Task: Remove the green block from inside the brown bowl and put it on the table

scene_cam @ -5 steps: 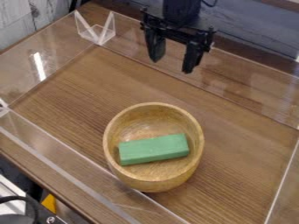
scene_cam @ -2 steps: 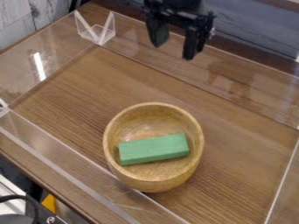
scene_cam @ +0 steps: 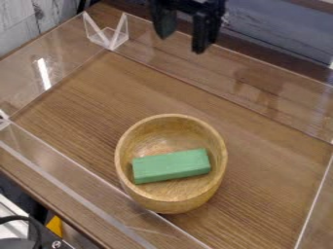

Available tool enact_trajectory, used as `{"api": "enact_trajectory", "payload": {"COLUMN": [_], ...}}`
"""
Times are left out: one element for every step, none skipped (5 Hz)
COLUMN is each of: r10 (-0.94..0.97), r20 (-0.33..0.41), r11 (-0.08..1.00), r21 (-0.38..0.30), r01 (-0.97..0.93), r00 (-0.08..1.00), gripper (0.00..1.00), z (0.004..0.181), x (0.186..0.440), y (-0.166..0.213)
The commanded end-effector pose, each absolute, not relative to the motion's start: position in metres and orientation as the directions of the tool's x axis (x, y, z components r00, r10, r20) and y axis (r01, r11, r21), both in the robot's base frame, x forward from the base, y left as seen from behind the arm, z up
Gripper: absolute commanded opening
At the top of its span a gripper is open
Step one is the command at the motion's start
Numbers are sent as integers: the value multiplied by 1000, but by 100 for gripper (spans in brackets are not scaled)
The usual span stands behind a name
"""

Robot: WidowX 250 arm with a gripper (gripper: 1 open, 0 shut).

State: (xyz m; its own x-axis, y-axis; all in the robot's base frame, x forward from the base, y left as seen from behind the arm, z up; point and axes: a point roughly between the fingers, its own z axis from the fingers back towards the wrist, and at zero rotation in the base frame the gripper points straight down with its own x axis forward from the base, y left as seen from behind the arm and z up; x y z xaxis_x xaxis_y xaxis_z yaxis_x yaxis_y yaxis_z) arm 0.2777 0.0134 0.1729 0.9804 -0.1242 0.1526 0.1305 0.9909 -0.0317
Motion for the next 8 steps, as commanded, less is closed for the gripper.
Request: {"api": "enact_trajectory", "payload": {"r10": [-71,-19,4,20,-39,-91,-138,-124], "r20": [199,198,202,208,217,225,220,212], "r11": [997,999,1000,999,999,995,989,991], "r21": [-20,-22,-27,-32,-26,-19,-18,-20], "r01": [77,24,2,-14,46,97,145,131], "r00": [977,980,979,978,975,970,966,969], "gripper": [100,100,100,100,100,100,100,100], "z": [182,177,172,167,168,171,173,169], "x": [287,290,294,297,305,313,313,305], "y": [24,30,26,22,21,18,14,13]}}
